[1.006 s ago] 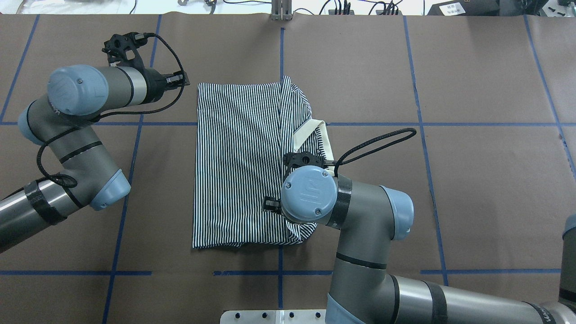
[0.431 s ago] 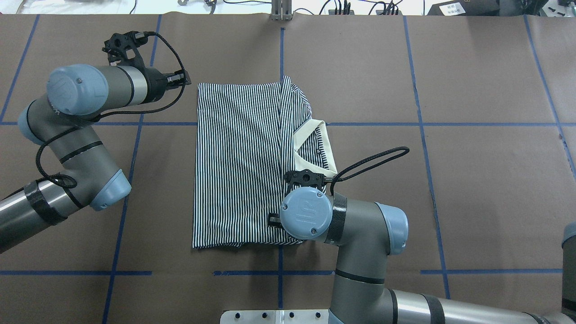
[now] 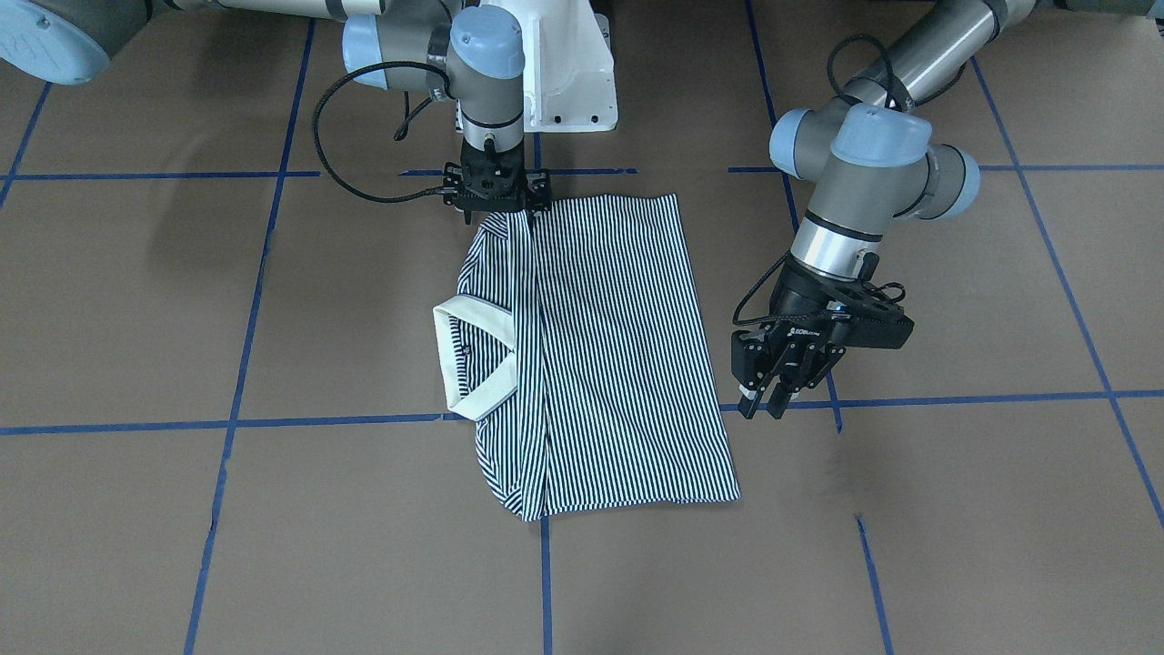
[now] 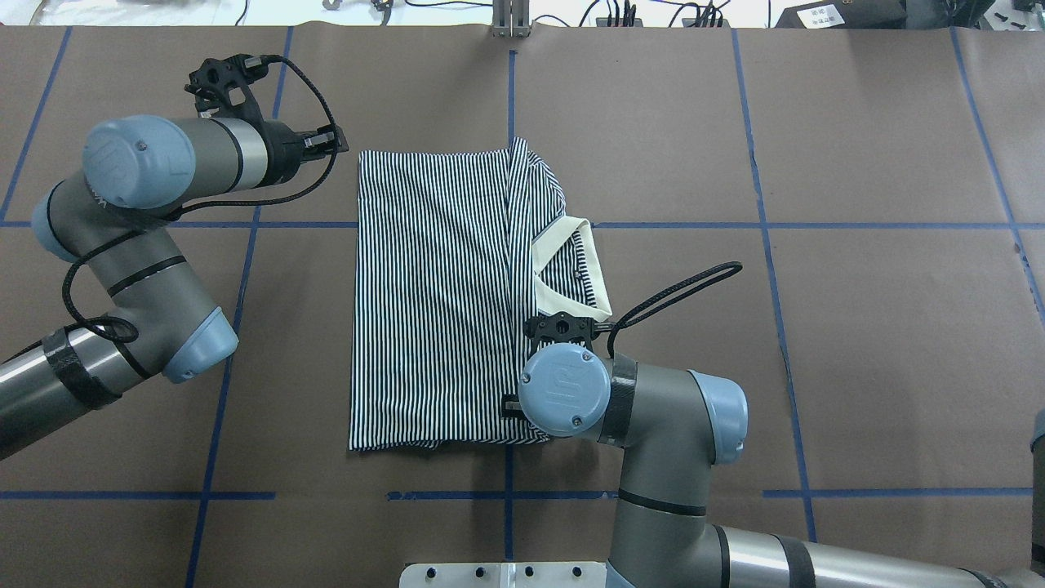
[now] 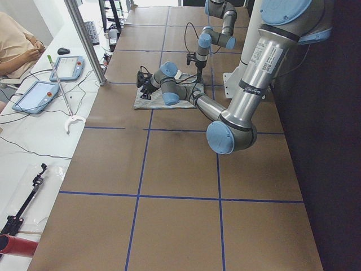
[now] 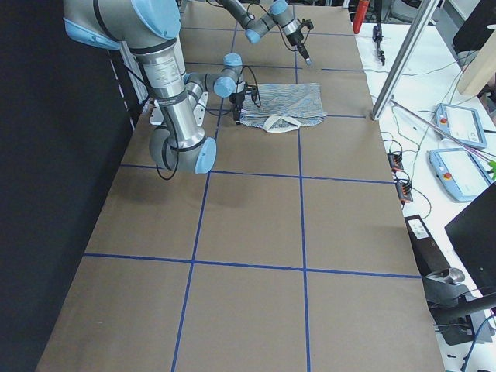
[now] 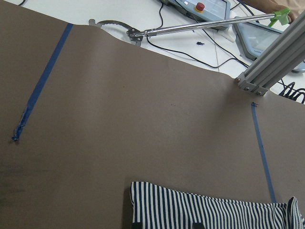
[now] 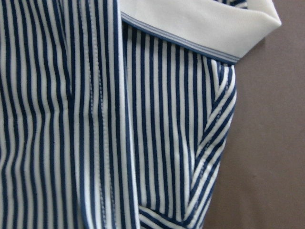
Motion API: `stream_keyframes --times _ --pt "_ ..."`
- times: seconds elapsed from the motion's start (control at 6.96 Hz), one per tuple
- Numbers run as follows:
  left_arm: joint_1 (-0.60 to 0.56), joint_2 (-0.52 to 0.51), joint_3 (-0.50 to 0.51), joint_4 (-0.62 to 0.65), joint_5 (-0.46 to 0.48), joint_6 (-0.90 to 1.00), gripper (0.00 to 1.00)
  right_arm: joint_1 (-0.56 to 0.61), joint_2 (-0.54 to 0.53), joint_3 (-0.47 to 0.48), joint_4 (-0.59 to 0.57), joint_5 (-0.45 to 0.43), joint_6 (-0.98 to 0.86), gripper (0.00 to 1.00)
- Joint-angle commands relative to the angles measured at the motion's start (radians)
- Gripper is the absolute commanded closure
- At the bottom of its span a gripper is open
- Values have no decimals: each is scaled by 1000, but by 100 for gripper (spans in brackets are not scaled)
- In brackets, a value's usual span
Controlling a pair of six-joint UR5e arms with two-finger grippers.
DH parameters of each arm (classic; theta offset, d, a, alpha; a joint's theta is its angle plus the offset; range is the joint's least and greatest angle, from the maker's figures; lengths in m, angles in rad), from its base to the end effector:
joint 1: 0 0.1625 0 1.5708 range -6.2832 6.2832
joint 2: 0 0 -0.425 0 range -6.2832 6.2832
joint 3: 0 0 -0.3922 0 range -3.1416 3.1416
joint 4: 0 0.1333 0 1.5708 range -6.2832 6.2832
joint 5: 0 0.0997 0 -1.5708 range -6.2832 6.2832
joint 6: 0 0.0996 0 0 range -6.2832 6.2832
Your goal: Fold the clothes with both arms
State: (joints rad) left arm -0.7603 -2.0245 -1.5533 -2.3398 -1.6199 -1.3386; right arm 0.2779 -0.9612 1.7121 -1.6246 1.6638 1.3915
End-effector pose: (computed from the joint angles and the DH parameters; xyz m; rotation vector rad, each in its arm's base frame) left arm 0.3972 -0.5550 0.3212 0.5408 1.0900 -0.4325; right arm -0.6104 -0.3031 0.2554 0.0710 -0.6988 0.0621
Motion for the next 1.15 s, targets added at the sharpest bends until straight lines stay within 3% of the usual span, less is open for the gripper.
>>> stream_keyframes --times 0.0,0.14,0.29,0.58,1.01 --pt "1 1 -7 1 0 -2 54 24 -115 114 -23 5 -81 0" --pt "1 1 -7 1 0 -2 54 33 -207 189 -21 2 -148 0" --pt "1 1 -7 1 0 -2 54 47 -229 210 -21 5 -160 0" --pt "1 1 -27 23 0 -2 54 61 -162 195 -21 1 -149 0" --pt "-2 38 -80 25 -28 -2 54 81 66 -19 -9 -3 -117 0"
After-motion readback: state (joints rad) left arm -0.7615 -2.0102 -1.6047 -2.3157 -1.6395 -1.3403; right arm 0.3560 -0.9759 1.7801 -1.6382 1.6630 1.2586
